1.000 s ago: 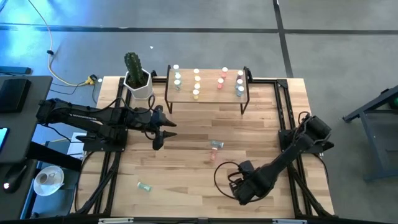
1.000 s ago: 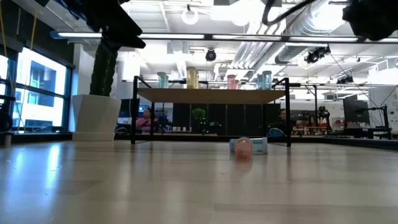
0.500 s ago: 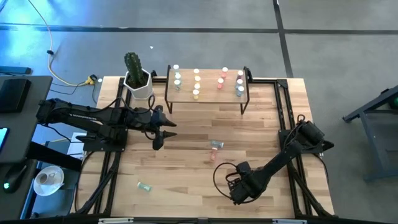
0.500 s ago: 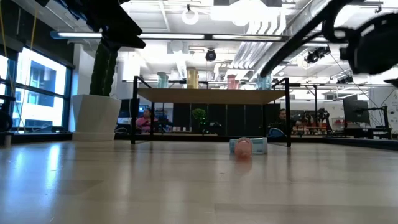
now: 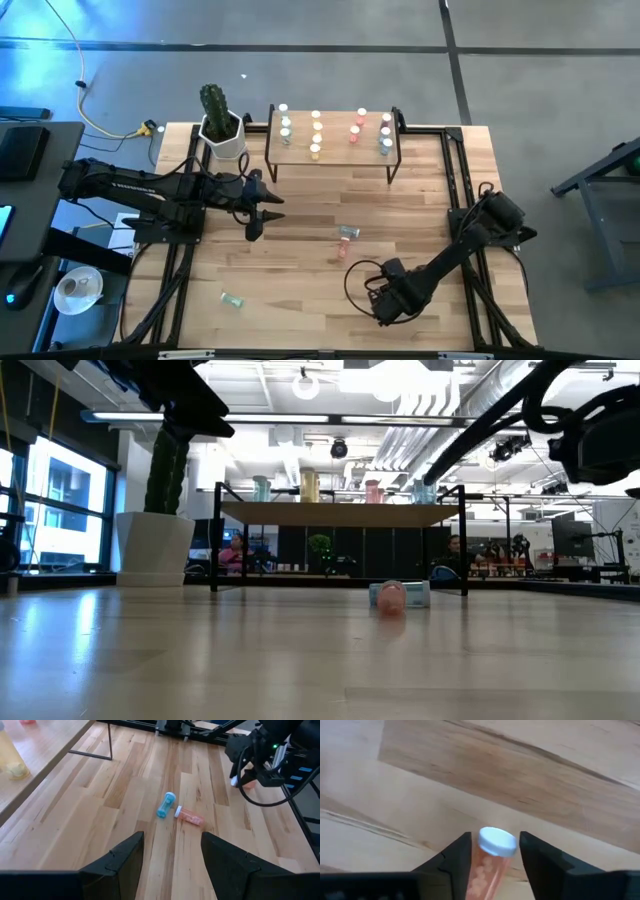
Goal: Pick and place medicine bottles onto shelf by color
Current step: Put the orange pill bottle on the shelf
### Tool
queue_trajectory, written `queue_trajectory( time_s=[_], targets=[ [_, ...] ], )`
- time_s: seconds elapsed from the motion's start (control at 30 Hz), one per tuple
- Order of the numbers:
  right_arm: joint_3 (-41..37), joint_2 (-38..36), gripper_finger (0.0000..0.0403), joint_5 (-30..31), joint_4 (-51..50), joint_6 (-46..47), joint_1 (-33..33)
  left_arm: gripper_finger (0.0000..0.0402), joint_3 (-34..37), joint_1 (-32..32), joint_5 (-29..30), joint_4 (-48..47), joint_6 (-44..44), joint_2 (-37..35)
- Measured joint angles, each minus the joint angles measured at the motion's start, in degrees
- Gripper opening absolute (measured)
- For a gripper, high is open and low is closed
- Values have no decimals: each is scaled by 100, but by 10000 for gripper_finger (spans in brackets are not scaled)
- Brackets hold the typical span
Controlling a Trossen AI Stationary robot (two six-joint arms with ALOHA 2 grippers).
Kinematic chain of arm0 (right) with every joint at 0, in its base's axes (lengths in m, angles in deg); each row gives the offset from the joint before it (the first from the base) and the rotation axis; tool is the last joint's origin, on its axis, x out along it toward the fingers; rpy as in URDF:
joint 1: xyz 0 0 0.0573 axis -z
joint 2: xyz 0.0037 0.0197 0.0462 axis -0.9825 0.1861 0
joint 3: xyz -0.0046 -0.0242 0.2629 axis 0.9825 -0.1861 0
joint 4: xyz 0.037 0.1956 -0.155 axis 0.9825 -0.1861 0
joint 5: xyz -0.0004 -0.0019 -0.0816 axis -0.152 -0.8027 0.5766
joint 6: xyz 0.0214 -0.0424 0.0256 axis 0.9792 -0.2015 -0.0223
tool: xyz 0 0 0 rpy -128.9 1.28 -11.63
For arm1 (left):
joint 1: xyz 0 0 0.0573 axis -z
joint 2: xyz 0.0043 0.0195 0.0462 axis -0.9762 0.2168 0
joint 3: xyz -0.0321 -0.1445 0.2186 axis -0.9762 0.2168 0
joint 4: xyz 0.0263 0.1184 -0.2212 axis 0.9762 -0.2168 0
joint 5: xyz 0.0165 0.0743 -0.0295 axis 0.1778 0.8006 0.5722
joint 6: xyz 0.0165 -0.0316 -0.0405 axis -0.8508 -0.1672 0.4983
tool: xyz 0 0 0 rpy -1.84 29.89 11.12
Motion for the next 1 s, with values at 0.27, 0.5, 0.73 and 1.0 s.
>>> queue_trajectory(
  time_s=[0.27, 0.5, 0.73, 1.0],
  targets=[
    [0, -34, 102, -53, -85, -2, -1, 188, 0, 0, 0, -2, 9, 0],
    [0, -34, 119, -348, -27, 0, -1, 188, 0, 0, 0, -4, 13, 0],
    [-22, -34, 163, -435, 25, 0, -1, 188, 0, 0, 0, -4, 2, 0],
    [-24, -34, 172, -691, 95, 150, -5, 188, -2, 0, 0, -6, 2, 2]
  ],
)
